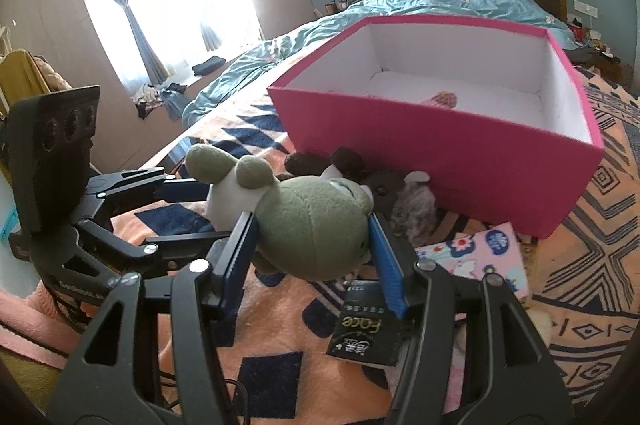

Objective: Organize objects
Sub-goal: 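Lift the frog plush into the pink box and release it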

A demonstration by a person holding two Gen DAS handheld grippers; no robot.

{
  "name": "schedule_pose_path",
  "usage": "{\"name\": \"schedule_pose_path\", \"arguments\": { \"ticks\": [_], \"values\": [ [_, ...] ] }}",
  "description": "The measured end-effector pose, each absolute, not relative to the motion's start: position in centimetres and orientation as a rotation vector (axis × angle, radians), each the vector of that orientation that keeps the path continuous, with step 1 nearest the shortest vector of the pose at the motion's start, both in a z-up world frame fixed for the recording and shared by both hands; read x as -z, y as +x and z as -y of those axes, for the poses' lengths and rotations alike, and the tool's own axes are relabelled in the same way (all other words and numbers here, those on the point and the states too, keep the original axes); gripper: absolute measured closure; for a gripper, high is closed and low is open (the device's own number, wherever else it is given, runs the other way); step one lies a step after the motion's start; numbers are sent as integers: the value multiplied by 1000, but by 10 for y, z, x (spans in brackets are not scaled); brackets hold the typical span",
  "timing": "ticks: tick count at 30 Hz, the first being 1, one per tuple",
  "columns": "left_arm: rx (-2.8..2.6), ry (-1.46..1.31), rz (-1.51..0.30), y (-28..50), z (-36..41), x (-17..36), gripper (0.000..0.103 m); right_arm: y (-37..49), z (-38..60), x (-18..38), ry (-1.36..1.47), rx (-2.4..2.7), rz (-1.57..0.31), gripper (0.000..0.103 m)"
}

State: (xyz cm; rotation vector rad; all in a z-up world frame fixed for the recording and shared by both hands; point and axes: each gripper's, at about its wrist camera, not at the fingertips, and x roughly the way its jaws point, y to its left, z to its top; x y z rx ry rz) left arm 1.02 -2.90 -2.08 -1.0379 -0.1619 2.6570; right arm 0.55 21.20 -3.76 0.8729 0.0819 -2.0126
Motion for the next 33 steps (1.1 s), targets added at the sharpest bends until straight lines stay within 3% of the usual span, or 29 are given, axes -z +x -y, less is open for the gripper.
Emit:
{"name": "schedule_pose_path", "arguments": {
  "ticks": [20,33],
  "values": [
    [-2713,-852,94,-25,38,-34,34,-5,-204,-19,721,2095,-127,44],
    [-2747,-839,129,-103,59,-64,34,-80,-183,-58,655,2113,-92,44]
  ]
}}
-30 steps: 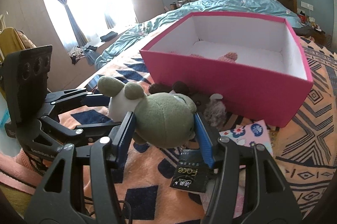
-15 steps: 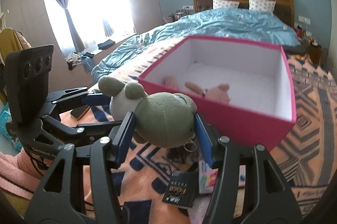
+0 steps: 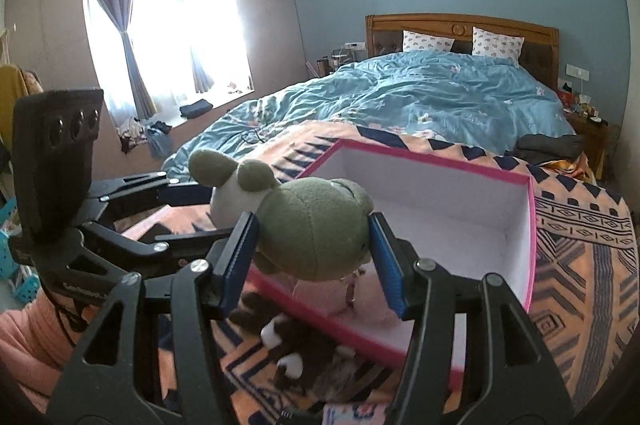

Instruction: Organize objects

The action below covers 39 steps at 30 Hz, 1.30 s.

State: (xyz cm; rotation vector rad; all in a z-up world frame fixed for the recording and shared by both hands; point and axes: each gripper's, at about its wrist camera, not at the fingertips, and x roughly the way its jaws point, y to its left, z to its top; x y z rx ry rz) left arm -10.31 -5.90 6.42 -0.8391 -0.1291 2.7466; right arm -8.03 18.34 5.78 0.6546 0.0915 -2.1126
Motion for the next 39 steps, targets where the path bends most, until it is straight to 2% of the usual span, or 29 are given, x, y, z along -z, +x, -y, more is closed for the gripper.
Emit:
{"name": "schedule_pose_path", "arguments": {
  "ticks": [5,17,21,23,39],
  "values": [
    [-2749,-901,140,-133,63,-52,34,-116,-173,-53,710,2098,-55,44],
    [-2676,-1163,198,-196,71,1,34,-180,-148,3,993,2032,-20,44],
    [-2707,-1232,152,-205,66,6,44,-187,-145,18,1077,1999,9,44],
    [-2758,-1270,71,-207,60,6,45,-187,-140,22,1105,1986,6,44],
    [-2718,-1170,81,-175,59,2,38,-176,-165,27,1131,2027,-2,44]
  ]
}}
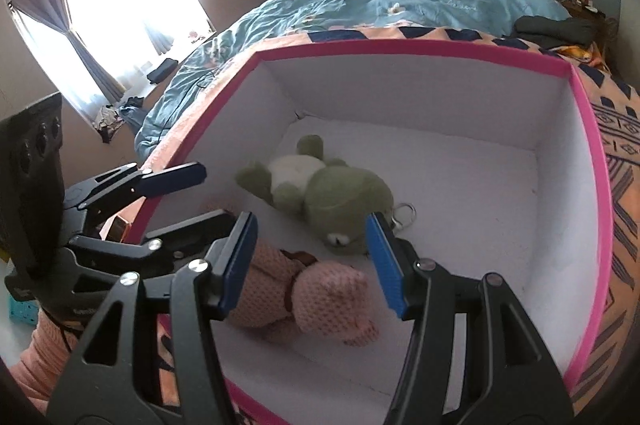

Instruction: Organize objects

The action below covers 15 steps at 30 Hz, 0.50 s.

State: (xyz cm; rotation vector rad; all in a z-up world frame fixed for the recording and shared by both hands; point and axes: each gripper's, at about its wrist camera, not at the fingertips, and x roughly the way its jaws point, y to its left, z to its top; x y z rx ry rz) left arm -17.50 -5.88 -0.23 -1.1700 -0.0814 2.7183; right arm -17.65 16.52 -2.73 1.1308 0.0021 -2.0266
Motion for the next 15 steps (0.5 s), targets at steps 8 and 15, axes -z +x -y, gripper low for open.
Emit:
{"name": "schedule_pose_path", "arguments": {
  "ticks": [8,15],
  "values": [
    [-2694,-1126,72,-150,54,1,36,-155,-194,24,1104,2039,-14,44],
    [-2649,-1127,6,-134,38,3,35,-128,-198,29,1091,2032,-118,44]
  ]
}}
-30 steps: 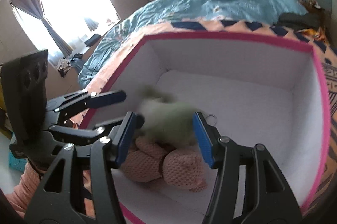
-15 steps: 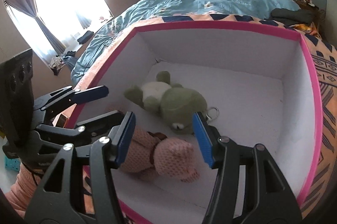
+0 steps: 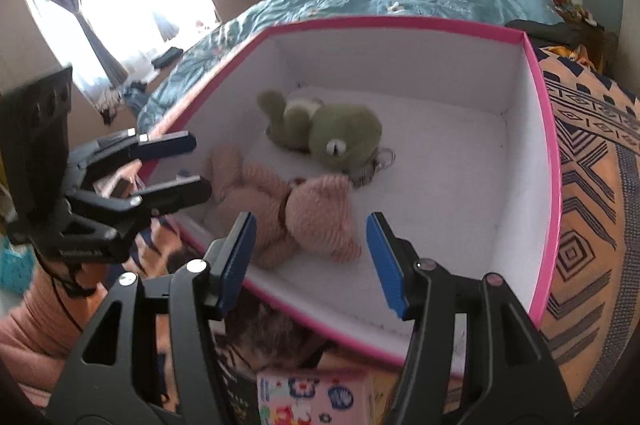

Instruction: Organize objects

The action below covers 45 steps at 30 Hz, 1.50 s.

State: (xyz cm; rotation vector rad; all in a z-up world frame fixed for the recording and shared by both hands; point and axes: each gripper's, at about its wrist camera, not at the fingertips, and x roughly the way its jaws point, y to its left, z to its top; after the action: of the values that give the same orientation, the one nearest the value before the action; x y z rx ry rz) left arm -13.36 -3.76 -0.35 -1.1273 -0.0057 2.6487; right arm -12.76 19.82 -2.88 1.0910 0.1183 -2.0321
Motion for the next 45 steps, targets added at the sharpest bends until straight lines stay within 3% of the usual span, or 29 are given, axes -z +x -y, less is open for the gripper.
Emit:
{"name": "schedule_pose_path", "arguments": {
  "ticks": [11,14,23,29,32,39,45],
  "values": [
    [-2631,-1128,62,-117,45,5,34,-127,-215,38,1168,1925,20,43],
    [-2744,-1048,-36,-99,41,-1,34,-112,-219,28,1089,2034,-32,43],
    [-2776,-835,-25,-36,49,-9,26,-26,-220,8,796,2013,-165,43],
    [-2747,-901,28,-25,54,9,25,-19,-196,48,884,2011,-292,42],
    [-2737,-950,33,-24,54,22,25,-17,-186,67,934,2018,-365,30],
    [-2700,-1027,76,-31,55,44,25,-6,-171,88,889,2081,-521,30],
    [-2685,-1056,104,-32,58,52,25,-18,-175,93,906,2089,-432,34]
  ]
}}
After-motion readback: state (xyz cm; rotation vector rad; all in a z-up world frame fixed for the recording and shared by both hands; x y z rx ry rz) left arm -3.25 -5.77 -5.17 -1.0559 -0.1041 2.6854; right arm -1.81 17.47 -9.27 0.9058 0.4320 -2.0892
